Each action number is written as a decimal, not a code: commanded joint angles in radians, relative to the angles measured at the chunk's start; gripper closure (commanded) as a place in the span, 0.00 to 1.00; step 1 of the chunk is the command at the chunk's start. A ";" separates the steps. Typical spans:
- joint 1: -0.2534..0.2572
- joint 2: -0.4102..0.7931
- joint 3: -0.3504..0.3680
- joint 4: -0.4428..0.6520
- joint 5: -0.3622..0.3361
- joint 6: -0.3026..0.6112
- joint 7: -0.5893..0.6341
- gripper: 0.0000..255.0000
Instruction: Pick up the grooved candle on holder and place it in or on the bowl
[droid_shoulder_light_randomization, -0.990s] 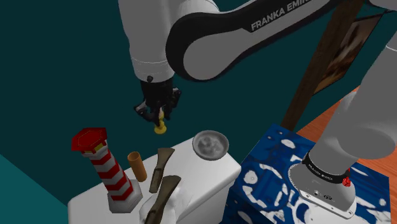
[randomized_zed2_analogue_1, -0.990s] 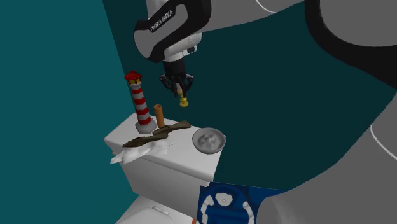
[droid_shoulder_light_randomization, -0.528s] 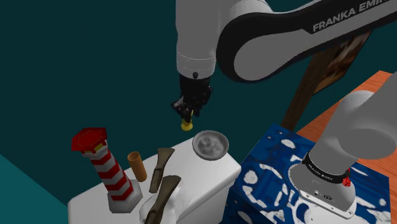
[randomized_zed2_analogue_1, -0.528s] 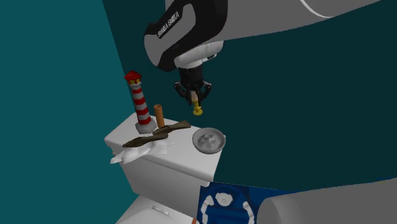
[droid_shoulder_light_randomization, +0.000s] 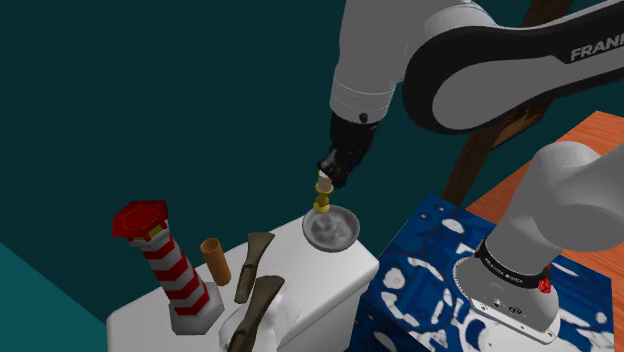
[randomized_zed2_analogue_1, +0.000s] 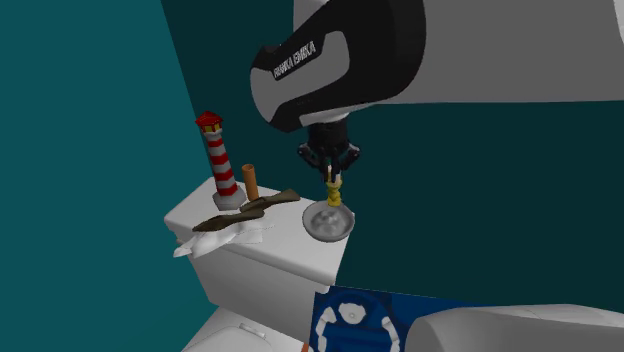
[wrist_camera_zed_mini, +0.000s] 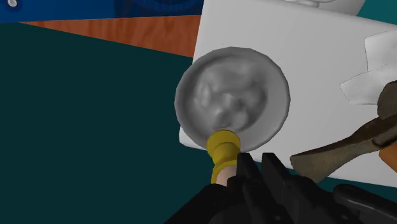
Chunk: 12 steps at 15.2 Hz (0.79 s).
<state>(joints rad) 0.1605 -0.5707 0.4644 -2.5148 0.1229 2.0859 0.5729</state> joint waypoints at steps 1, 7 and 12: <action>0.003 -0.002 0.002 -0.028 0.004 0.025 0.000 1.00; 0.013 0.017 -0.096 -0.054 0.050 0.098 -0.140 0.00; 0.022 0.071 -0.170 -0.075 0.095 0.185 -0.260 0.00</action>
<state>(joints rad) 0.1828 -0.5122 0.2962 -2.5860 0.2145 2.2537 0.3202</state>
